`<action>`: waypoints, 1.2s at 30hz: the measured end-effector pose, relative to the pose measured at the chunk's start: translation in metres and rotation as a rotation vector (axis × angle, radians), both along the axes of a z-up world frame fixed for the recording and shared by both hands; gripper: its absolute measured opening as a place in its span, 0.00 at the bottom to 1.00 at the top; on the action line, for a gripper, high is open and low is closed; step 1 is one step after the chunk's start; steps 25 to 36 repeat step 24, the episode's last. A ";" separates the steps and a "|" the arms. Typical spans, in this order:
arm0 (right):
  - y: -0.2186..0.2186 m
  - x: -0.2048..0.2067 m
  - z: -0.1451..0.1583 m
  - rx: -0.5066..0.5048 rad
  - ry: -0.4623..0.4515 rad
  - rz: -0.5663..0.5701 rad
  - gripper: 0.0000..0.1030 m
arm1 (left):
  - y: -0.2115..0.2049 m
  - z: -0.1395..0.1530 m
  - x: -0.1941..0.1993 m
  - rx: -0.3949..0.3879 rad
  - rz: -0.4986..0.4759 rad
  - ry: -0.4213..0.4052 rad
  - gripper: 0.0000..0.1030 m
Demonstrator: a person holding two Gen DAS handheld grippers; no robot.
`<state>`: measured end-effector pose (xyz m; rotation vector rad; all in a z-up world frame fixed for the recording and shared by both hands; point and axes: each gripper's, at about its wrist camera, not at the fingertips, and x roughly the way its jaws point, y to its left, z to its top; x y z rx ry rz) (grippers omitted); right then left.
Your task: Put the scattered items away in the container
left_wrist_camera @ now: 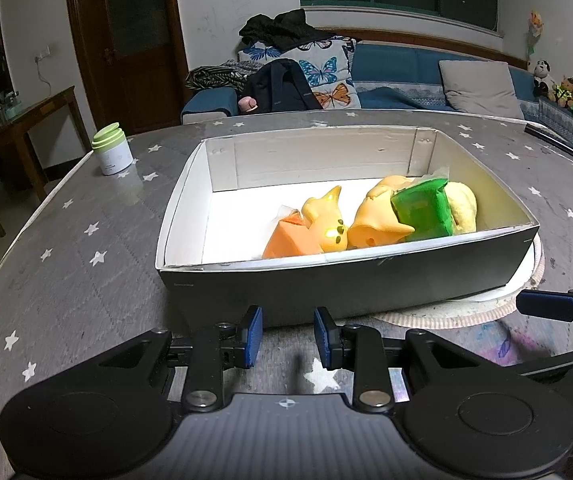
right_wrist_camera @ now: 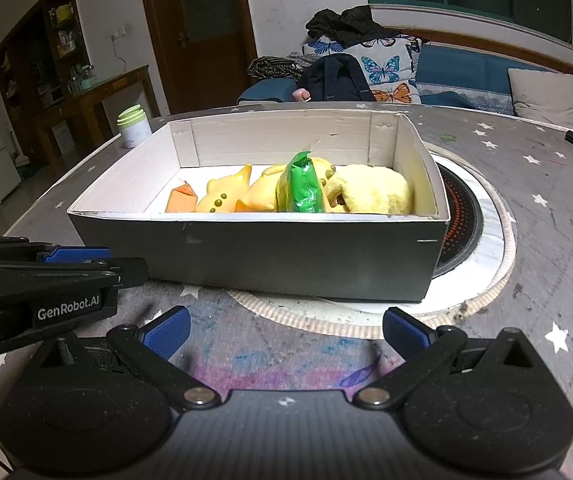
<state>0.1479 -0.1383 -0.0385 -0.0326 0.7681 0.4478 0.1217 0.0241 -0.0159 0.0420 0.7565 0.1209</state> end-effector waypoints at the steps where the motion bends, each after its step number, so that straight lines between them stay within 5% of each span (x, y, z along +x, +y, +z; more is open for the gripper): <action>1: 0.000 0.001 0.000 0.001 0.000 0.000 1.00 | 0.000 0.000 0.001 -0.001 -0.001 0.000 0.29; 36: 0.005 0.008 -0.001 0.000 -0.001 -0.005 1.00 | 0.003 -0.001 0.009 -0.010 0.010 0.005 0.28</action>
